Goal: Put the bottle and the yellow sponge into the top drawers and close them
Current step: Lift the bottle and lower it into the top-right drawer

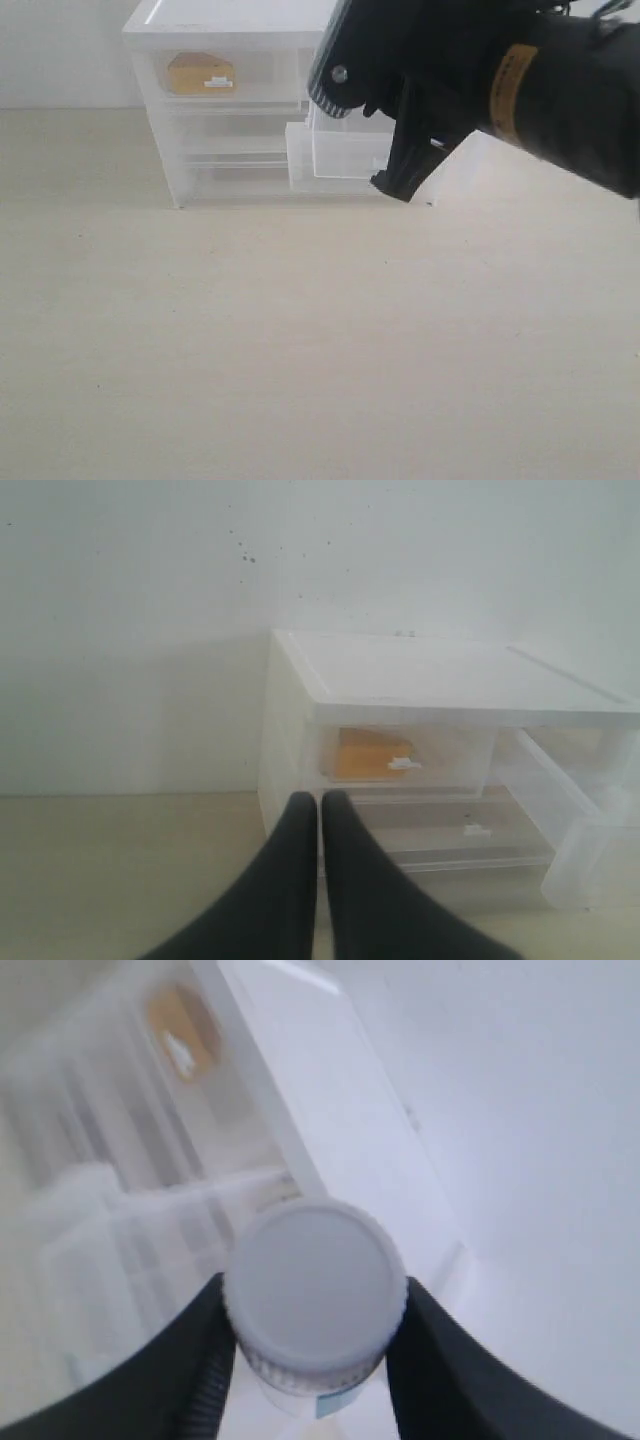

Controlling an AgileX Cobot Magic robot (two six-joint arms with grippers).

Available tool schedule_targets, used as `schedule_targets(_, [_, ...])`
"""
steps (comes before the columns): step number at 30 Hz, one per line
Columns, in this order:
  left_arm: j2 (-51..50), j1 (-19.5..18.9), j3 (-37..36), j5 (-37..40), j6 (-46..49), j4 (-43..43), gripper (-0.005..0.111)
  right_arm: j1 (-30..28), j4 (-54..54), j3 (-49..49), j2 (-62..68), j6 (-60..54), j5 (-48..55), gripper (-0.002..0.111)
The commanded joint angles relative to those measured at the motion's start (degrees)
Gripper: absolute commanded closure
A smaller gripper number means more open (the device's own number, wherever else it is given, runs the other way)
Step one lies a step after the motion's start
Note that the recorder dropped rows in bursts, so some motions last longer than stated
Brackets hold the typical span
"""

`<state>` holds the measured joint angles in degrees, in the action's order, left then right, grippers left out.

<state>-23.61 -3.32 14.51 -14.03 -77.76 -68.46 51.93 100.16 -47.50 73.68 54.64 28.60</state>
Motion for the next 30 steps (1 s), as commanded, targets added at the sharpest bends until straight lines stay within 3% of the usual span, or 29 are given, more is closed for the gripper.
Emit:
schedule_targets(1, [0.4,-0.1,-0.1,0.4,0.2,0.2,0.103,0.0,-0.2,-5.9,9.6,-15.0,7.7,0.106])
schedule_targets(6, [0.4,-0.1,-0.1,0.7,0.2,0.2,0.103,0.0,-0.2,-13.9,20.9,-19.4,22.4,0.105])
schedule_targets(10, [0.4,-0.1,-0.1,0.7,0.2,0.2,0.103,-0.6,-0.2,-16.1,25.1,-23.5,22.1,0.097])
schedule_targets(13, [0.4,-0.1,-0.1,0.7,0.2,0.2,0.103,-0.6,-0.2,-16.1,25.7,-23.6,22.0,0.073])
schedule_targets(17, [0.4,-0.1,-0.1,0.6,0.2,0.2,0.103,-0.6,-0.2,-16.1,25.2,-24.2,21.8,0.027])
schedule_targets(19, [0.4,-0.1,-0.1,0.6,0.2,0.2,0.103,-0.6,-0.2,-16.1,24.7,-24.2,21.7,0.017])
schedule_targets(27, [0.4,-0.1,-0.1,0.6,0.2,0.2,0.103,0.0,-8.7,-16.1,17.1,-24.2,21.8,0.017])
schedule_targets(30, [0.4,-0.1,-0.1,0.5,0.2,0.2,0.103,0.6,-16.9,-16.1,12.5,-24.2,21.8,0.024])
